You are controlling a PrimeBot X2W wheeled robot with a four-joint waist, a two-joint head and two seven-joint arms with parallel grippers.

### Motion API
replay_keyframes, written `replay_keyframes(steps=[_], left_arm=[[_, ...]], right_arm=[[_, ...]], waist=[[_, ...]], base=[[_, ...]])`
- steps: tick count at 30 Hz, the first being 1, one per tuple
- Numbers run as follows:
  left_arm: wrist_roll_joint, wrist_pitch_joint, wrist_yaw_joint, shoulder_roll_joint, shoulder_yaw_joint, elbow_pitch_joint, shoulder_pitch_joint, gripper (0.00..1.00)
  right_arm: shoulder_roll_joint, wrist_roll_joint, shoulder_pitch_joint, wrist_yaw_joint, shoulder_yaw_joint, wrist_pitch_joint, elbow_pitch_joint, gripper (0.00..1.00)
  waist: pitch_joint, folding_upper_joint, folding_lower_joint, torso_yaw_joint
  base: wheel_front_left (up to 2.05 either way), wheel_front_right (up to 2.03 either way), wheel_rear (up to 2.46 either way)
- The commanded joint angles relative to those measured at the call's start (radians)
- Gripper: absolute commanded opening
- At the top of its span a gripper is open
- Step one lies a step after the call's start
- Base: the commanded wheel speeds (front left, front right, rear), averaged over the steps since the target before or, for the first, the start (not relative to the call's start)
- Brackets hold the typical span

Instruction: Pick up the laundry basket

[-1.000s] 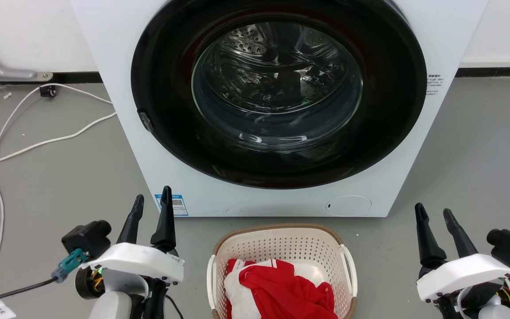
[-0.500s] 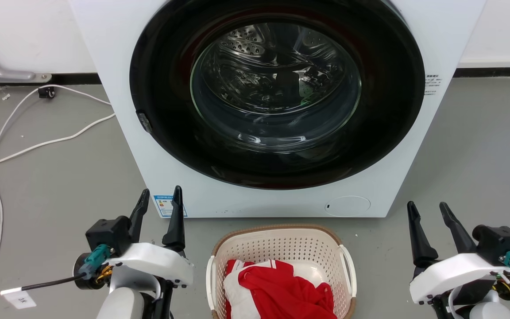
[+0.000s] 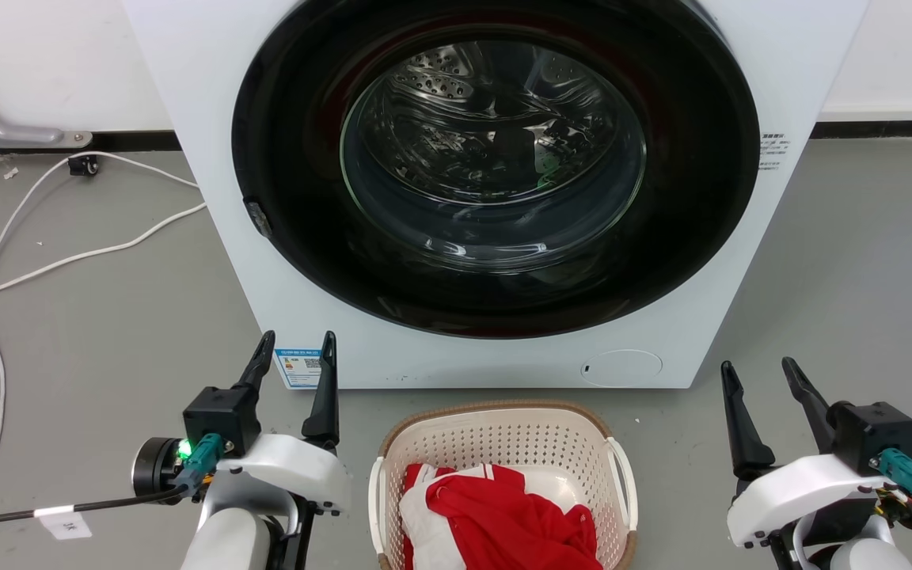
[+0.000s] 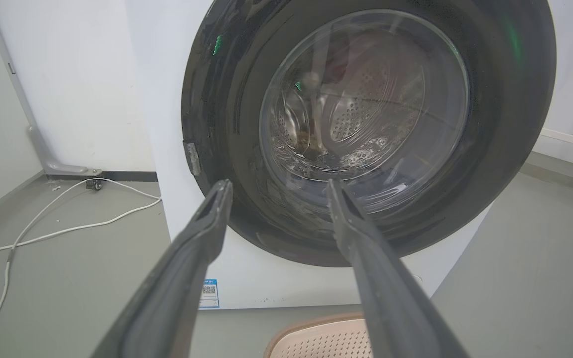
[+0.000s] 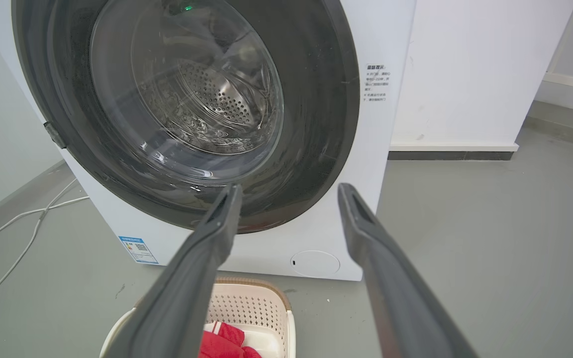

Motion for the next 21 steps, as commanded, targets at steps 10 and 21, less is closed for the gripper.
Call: replay_keyframes(steps=[10, 21], left_arm=[[0.078, -0.025, 0.010, 0.006, -0.012, 0.018, -0.023, 1.00], [0.133, -0.046, 0.008, 0.000, -0.016, 0.035, -0.022, 1.00]], right_arm=[[0.000, -0.084, 0.008, 0.000, 0.002, -0.013, 0.002, 1.00], [0.000, -0.148, 0.009, 0.000, 0.006, -0.021, 0.008, 1.00]], waist=[[-0.001, -0.0001, 0.0000, -0.002], [-0.001, -0.0001, 0.0000, -0.001]], base=[[0.00, 0.00, 0.00], [0.00, 0.00, 0.00]])
